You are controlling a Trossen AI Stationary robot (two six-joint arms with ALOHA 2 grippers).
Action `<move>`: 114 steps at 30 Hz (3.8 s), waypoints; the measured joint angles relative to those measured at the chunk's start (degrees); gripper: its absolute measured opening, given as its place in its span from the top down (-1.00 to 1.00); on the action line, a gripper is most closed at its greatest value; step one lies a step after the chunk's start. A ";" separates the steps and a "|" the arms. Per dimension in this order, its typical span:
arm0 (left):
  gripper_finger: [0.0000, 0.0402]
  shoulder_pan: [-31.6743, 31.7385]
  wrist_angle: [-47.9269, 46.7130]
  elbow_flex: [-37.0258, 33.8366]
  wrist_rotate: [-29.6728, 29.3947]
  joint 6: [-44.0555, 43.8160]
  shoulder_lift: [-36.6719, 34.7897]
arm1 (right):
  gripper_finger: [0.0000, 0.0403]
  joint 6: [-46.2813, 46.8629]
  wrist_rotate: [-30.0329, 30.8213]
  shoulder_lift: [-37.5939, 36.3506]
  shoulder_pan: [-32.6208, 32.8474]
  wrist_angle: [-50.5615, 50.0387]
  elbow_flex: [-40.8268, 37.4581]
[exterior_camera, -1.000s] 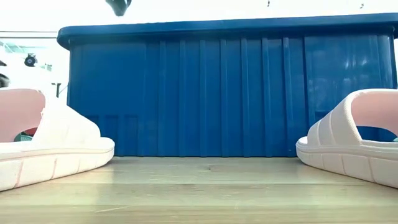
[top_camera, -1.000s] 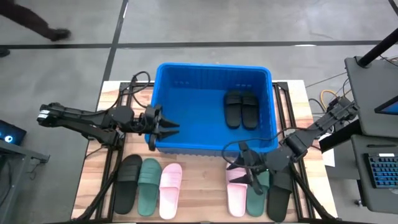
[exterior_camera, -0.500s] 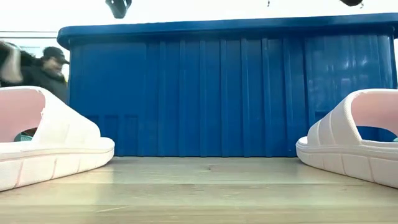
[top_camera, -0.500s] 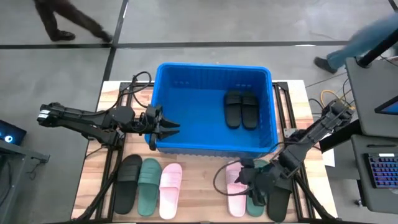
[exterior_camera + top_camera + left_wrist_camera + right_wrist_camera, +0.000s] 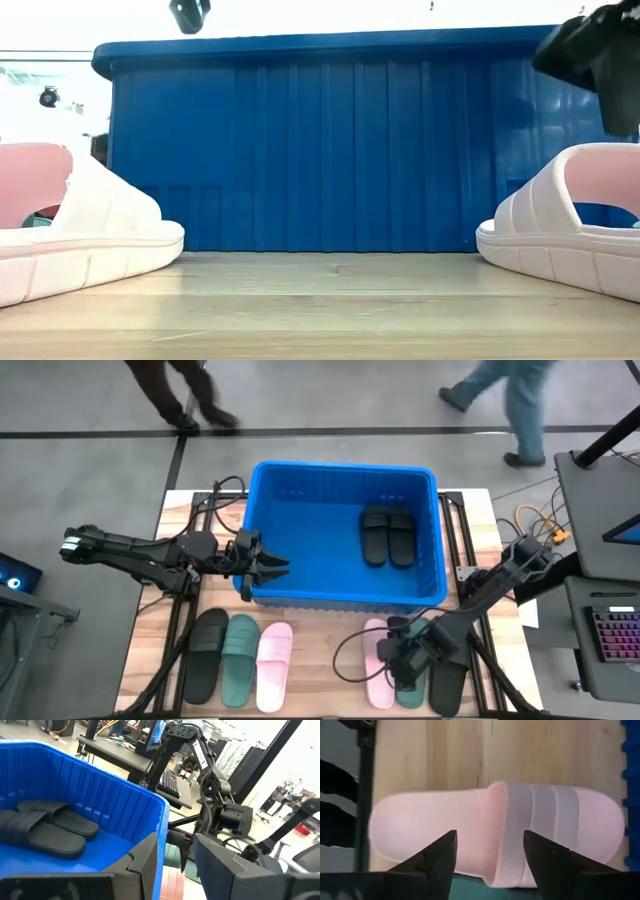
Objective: Pick and place slides into bin
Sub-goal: Put the right pink slide into the blue bin
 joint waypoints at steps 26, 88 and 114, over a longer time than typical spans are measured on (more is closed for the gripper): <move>0.45 -0.07 -0.22 -0.07 0.70 -0.01 0.00 | -0.09 -1.99 12.97 5.22 1.01 -2.33 0.00; 0.45 -0.31 -0.32 -0.81 0.74 0.06 0.02 | 0.94 3.34 11.96 5.11 1.23 -9.34 6.59; 0.45 -0.26 0.10 -0.81 0.72 0.03 0.02 | 0.94 -3.89 12.49 4.73 1.08 -30.69 26.53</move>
